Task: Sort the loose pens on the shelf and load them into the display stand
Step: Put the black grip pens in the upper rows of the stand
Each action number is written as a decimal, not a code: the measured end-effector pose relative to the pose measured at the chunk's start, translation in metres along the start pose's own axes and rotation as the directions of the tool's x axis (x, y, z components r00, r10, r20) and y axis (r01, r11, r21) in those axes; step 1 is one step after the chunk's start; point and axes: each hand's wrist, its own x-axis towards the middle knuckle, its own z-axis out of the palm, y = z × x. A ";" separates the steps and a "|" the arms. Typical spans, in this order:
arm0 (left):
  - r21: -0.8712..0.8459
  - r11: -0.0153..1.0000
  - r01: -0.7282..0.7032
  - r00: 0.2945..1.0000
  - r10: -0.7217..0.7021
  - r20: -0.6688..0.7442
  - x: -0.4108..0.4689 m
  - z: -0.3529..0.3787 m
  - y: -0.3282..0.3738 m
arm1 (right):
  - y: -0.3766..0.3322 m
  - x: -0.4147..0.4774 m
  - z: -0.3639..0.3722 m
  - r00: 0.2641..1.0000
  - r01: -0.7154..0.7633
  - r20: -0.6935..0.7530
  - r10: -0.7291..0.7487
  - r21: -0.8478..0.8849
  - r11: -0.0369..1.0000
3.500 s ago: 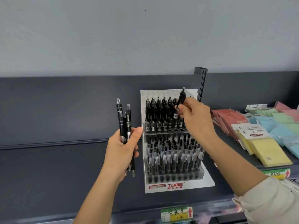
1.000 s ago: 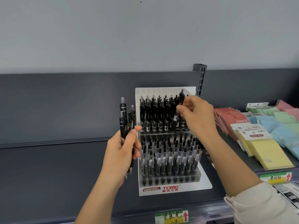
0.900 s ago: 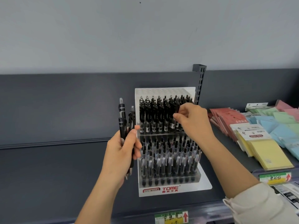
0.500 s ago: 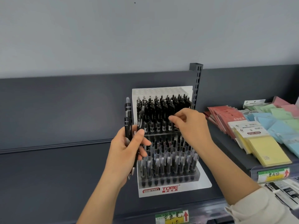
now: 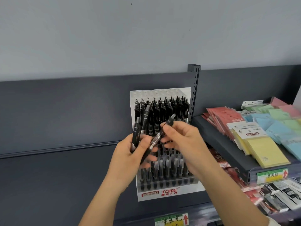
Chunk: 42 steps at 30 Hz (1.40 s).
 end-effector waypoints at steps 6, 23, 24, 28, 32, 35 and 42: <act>0.054 0.998 -0.019 0.996 0.023 -0.081 0.001 -0.008 -0.006 | -0.019 0.016 -0.031 0.980 0.046 -0.197 -0.028 0.088 0.995; 0.175 0.978 -0.110 0.981 0.135 -0.137 -0.001 -0.012 -0.002 | -0.007 0.056 -0.040 0.903 0.181 -0.165 -0.396 -0.689 0.702; 0.172 0.979 -0.108 0.981 0.133 -0.139 -0.001 -0.012 -0.002 | -0.004 0.058 -0.040 0.919 0.164 -0.144 -0.367 -0.707 0.688; 0.176 0.979 -0.104 0.982 0.130 -0.140 0.000 -0.012 -0.004 | 0.003 0.062 -0.041 0.948 0.099 -0.133 -0.288 -0.739 0.666; 0.165 0.980 -0.110 0.979 0.135 -0.153 0.000 -0.009 -0.001 | 0.005 0.062 -0.042 0.945 0.090 -0.143 -0.294 -0.750 0.656; 0.171 0.979 -0.115 0.975 0.144 -0.171 0.001 -0.007 0.001 | 0.006 0.061 -0.043 0.950 0.087 -0.143 -0.277 -0.732 0.676; 0.145 0.986 -0.087 0.978 0.112 -0.176 0.002 -0.004 0.000 | 0.006 0.052 -0.044 0.952 0.075 -0.159 -0.261 -0.708 0.703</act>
